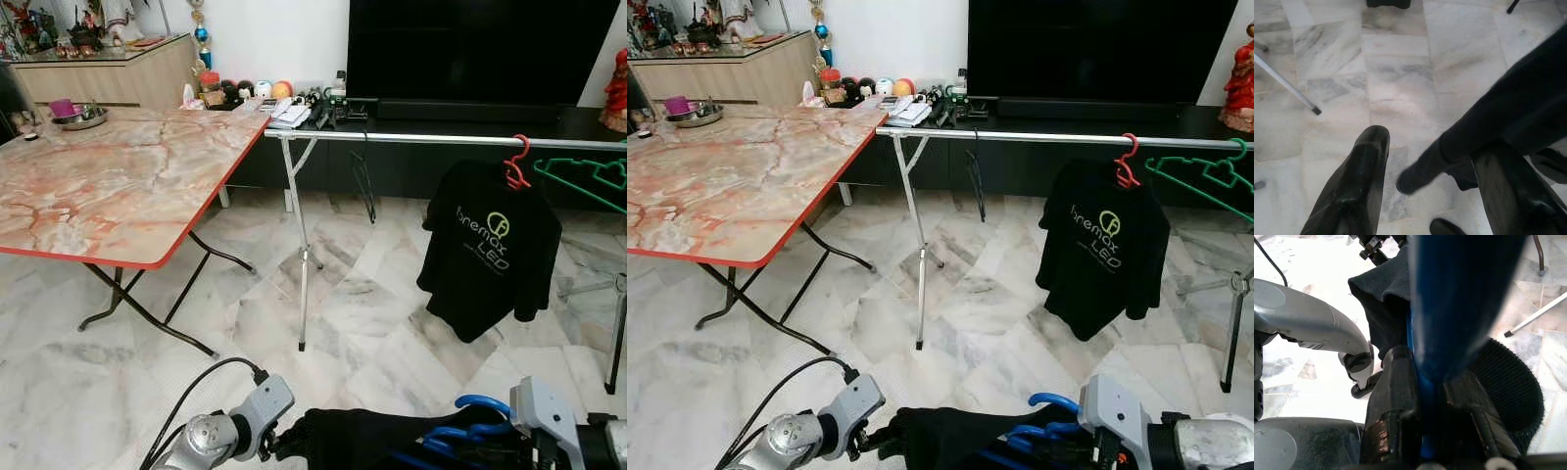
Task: Hang hanger
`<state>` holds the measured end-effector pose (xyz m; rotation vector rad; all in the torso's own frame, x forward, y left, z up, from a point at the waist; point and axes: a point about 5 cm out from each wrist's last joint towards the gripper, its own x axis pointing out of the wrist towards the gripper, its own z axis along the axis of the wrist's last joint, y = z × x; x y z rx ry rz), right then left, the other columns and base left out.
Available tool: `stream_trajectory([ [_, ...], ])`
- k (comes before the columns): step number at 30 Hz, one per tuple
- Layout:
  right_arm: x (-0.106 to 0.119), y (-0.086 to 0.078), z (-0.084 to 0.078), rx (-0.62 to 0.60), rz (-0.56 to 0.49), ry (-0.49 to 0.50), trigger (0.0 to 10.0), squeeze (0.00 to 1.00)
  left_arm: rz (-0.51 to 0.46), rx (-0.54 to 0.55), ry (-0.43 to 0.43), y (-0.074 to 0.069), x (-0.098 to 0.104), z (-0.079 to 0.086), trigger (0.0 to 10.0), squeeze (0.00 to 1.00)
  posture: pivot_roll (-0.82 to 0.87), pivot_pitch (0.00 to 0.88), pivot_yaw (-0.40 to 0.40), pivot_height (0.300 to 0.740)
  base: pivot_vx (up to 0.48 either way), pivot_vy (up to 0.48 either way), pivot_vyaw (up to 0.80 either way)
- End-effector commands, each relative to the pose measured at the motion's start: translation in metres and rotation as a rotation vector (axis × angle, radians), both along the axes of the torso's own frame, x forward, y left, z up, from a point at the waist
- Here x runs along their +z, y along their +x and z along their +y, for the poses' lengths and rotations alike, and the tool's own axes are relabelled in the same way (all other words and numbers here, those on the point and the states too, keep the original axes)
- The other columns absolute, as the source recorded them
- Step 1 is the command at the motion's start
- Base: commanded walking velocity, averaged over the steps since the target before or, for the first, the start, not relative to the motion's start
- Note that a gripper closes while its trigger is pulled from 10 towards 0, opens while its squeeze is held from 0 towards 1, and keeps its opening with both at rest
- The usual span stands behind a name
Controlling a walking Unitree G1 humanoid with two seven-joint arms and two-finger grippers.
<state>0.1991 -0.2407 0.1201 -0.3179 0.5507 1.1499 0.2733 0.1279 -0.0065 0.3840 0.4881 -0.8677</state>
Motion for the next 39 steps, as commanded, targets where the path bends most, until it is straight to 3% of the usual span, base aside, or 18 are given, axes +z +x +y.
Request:
stream_trajectory([
  [1,0.01,0.004,-0.003,0.005,-0.045,0.006,10.0,0.0,0.013,-0.001,-0.002,0.002,0.001,0.0,10.0,0.0,-0.07,0.0,0.04,0.74,0.0,0.0,0.0],
  [12,0.017,0.008,0.003,0.026,-0.067,0.046,10.0,0.0,0.026,-0.066,0.0,0.0,0.001,-0.008,10.0,0.0,-0.07,0.0,0.033,0.74,0.0,0.0,0.0],
  [13,0.017,0.009,0.003,0.026,-0.07,0.047,10.0,0.0,0.026,-0.067,0.0,0.0,0.001,-0.008,7.8,0.0,-0.07,0.0,0.032,0.74,0.0,0.0,0.0],
  [14,0.018,0.009,0.003,0.025,-0.072,0.046,10.0,0.0,0.026,-0.067,0.0,0.001,0.001,-0.009,0.0,0.0,-0.07,0.0,0.031,0.74,0.0,0.0,0.0],
  [39,0.019,0.013,0.003,0.015,-0.081,0.046,10.0,0.0,0.004,-0.056,-0.012,0.004,0.005,-0.013,0.0,0.0,-0.06,0.008,0.018,0.74,0.0,0.0,0.0],
])
